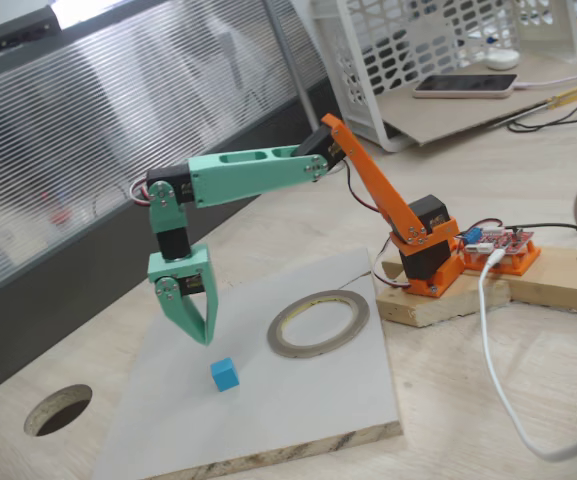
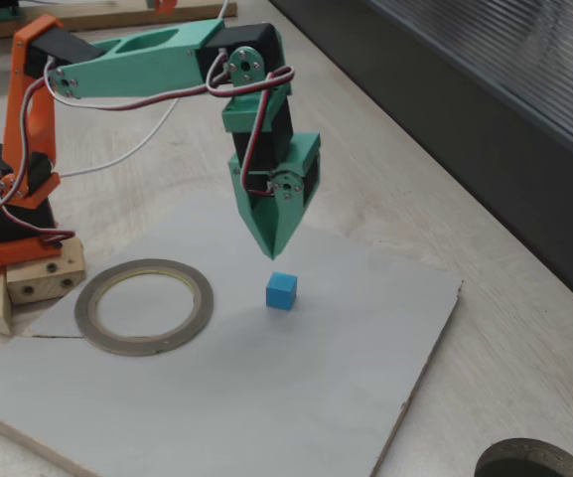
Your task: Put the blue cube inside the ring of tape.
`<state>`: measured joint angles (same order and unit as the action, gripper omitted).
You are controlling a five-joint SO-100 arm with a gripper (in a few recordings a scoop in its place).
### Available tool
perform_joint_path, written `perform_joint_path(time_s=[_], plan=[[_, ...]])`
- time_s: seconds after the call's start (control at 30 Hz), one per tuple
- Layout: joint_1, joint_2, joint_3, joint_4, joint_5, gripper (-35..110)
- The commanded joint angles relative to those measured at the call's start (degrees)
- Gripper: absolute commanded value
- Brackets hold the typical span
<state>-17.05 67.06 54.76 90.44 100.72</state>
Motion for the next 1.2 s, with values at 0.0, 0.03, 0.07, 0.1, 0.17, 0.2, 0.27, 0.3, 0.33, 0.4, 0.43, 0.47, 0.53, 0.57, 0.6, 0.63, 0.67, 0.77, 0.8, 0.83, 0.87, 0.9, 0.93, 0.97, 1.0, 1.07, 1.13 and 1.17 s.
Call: perform_joint_path(time_s=[0.0,0.03,0.07,0.1,0.17,0.2,0.27,0.3,0.33,0.4,0.43,0.47,0.53,0.57,0.6,0.63,0.67,0.77,0.8,0.83,0.87,0.9,0.93,0.97,1.0,1.07,1.13,1.17], plan=[[-0.35,-1.32,-4.04,0.53,0.35,1],[-0.35,-1.67,-4.22,0.53,0.35,1],[-0.35,-1.76,-4.22,0.53,0.35,1],[-0.35,-1.76,-4.22,0.53,0.35,1],[-0.35,-1.76,-4.22,0.53,0.35,1],[-0.35,-1.76,-4.22,0.53,0.35,1],[-0.35,-1.76,-4.22,0.53,0.35,1],[-0.35,-1.76,-4.22,0.53,0.35,1],[-0.35,-1.76,-3.96,0.53,0.35,1],[-0.35,-1.76,-3.60,0.53,0.35,1],[-0.35,-1.76,-3.60,0.53,0.35,1],[-0.35,-1.76,-3.60,0.53,0.35,1],[-0.35,-1.76,-3.60,0.53,0.26,1],[-0.35,-1.76,-3.52,0.53,0.18,1],[-0.35,-1.76,-3.52,0.53,0.18,1],[-0.35,-1.76,-3.52,0.53,0.18,1],[-0.35,-1.76,-3.52,0.53,0.26,1],[-0.35,-1.76,-3.52,0.53,0.26,1],[-0.35,-1.76,-3.52,0.53,0.26,1],[-0.35,-1.76,-3.52,0.53,0.18,1],[-0.35,-1.76,-3.52,0.35,0.26,1],[-0.35,-1.76,-3.52,0.00,0.35,1],[-0.35,-1.76,-3.52,0.09,0.35,1],[-0.35,-1.76,-3.52,0.44,0.35,1],[-0.35,-1.76,-3.52,0.44,0.35,1],[-0.35,-1.76,-3.52,0.53,0.35,1],[-0.35,-1.76,-3.52,0.53,0.18,1],[-0.35,-1.76,-3.52,0.53,0.09,1]])
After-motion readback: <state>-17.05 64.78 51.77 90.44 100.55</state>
